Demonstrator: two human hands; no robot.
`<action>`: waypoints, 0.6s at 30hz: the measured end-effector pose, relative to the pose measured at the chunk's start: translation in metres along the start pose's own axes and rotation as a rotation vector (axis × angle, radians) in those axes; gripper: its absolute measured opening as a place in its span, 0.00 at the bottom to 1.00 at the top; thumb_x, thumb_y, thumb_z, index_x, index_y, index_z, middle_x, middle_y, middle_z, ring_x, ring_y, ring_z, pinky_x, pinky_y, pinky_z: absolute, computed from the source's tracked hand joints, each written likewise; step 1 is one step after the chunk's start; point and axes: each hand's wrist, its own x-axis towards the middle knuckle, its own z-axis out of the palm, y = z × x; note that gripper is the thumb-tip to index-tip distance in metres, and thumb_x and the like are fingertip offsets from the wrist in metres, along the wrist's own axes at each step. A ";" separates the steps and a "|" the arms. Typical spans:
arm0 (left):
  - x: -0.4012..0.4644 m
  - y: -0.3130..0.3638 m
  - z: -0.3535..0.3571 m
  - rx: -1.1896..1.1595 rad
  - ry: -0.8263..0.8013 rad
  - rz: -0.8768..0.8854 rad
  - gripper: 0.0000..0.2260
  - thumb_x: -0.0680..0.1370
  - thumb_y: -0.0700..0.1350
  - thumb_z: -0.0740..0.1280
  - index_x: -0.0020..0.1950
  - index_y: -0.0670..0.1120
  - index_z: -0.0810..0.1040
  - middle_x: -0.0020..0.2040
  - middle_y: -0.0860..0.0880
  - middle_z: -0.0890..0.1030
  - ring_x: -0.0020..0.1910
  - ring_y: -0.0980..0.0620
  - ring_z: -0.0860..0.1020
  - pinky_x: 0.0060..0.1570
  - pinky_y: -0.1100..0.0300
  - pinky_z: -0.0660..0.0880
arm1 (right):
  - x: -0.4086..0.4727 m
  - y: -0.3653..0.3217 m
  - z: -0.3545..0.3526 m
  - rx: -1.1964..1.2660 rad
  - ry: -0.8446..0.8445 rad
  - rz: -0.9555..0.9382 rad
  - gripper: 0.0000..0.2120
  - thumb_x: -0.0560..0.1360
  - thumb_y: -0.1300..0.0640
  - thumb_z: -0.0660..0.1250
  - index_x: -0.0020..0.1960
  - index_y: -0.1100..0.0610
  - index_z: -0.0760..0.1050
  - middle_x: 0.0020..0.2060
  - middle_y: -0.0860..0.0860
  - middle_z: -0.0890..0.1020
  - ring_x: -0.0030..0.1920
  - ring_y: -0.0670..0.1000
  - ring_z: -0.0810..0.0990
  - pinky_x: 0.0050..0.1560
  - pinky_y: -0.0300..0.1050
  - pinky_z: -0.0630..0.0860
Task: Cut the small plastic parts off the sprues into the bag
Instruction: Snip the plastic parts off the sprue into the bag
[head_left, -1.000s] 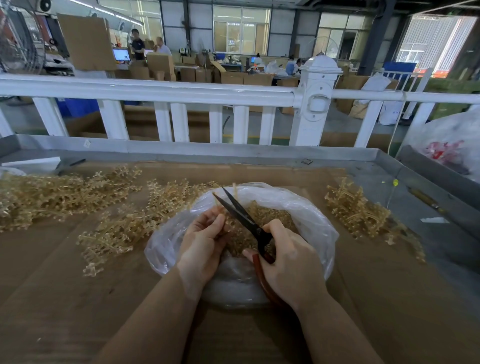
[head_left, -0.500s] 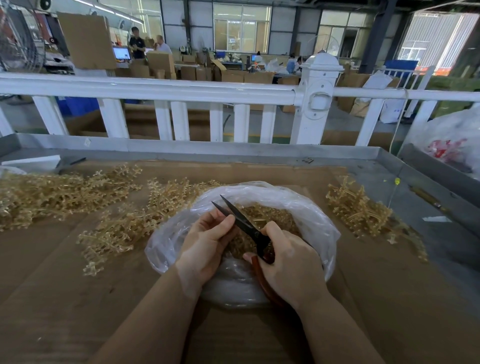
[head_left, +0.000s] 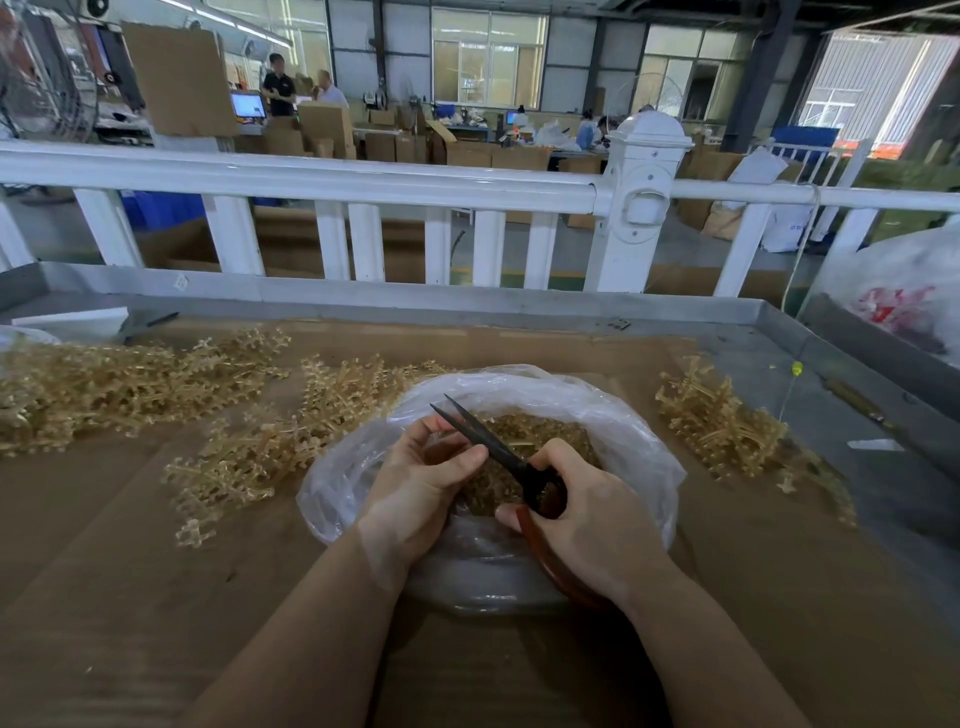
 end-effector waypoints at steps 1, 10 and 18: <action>0.000 0.000 0.000 0.001 -0.001 0.002 0.15 0.63 0.29 0.68 0.45 0.43 0.73 0.43 0.44 0.80 0.44 0.50 0.81 0.52 0.58 0.78 | 0.001 0.000 -0.001 -0.005 -0.004 0.002 0.17 0.67 0.37 0.70 0.46 0.41 0.65 0.33 0.35 0.72 0.36 0.31 0.70 0.34 0.25 0.63; 0.001 0.001 -0.001 -0.004 0.000 0.008 0.15 0.65 0.27 0.67 0.47 0.42 0.73 0.44 0.43 0.79 0.46 0.48 0.80 0.52 0.56 0.79 | 0.009 0.003 -0.006 -0.058 -0.028 -0.027 0.18 0.65 0.35 0.69 0.47 0.42 0.67 0.34 0.37 0.72 0.36 0.32 0.69 0.35 0.26 0.64; 0.008 0.006 0.007 0.044 0.116 -0.072 0.22 0.74 0.23 0.60 0.57 0.48 0.75 0.47 0.41 0.78 0.46 0.48 0.79 0.44 0.59 0.81 | 0.018 0.003 -0.013 -0.030 0.065 0.028 0.17 0.67 0.38 0.72 0.47 0.41 0.66 0.33 0.35 0.72 0.35 0.30 0.70 0.40 0.21 0.65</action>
